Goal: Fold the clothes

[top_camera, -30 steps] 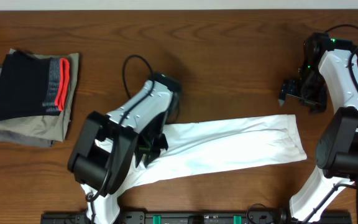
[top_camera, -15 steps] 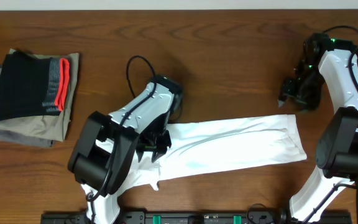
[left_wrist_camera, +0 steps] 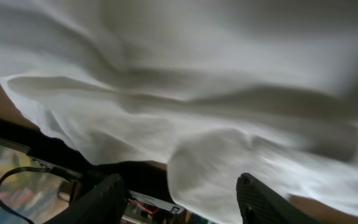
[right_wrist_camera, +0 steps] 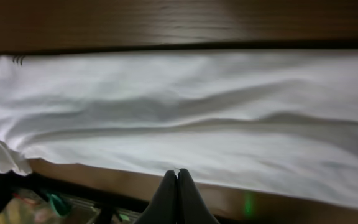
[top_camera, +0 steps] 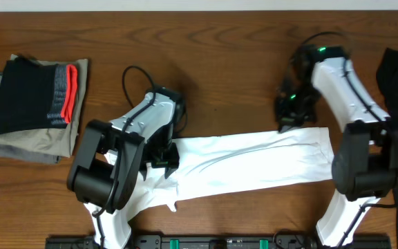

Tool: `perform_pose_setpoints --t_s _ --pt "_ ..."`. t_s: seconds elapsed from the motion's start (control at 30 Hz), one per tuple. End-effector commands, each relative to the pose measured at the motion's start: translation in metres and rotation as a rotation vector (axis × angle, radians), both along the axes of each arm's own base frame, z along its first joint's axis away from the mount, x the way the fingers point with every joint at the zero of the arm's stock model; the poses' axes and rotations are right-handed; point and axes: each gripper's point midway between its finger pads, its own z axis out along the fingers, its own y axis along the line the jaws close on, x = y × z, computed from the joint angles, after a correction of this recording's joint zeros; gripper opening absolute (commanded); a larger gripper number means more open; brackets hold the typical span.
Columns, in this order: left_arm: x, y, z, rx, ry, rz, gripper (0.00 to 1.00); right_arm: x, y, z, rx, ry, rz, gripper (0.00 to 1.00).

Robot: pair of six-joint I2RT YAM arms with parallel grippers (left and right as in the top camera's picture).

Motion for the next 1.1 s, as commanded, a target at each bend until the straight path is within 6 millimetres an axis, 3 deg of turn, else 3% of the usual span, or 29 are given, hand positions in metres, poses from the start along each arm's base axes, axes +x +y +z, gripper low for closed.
perform_pose_setpoints --t_s 0.0,0.33,0.5,0.67,1.07 --pt "-0.004 0.007 -0.003 -0.022 0.005 0.021 0.6 -0.015 0.013 -0.011 0.002 0.019 0.005 0.01" --pt "-0.001 0.022 -0.016 -0.035 -0.011 0.085 0.61 -0.048 0.004 -0.048 -0.038 0.115 -0.07 0.01" --pt "0.001 0.026 -0.023 -0.043 -0.031 0.108 0.61 -0.053 -0.004 -0.067 -0.043 0.105 -0.104 0.01" --pt "0.009 0.03 -0.027 -0.057 -0.059 0.124 0.63 -0.046 -0.029 -0.078 -0.119 0.077 -0.193 0.01" --pt "0.052 0.024 -0.046 -0.124 -0.242 0.108 0.68 -0.013 -0.098 -0.087 -0.164 -0.04 -0.389 0.01"
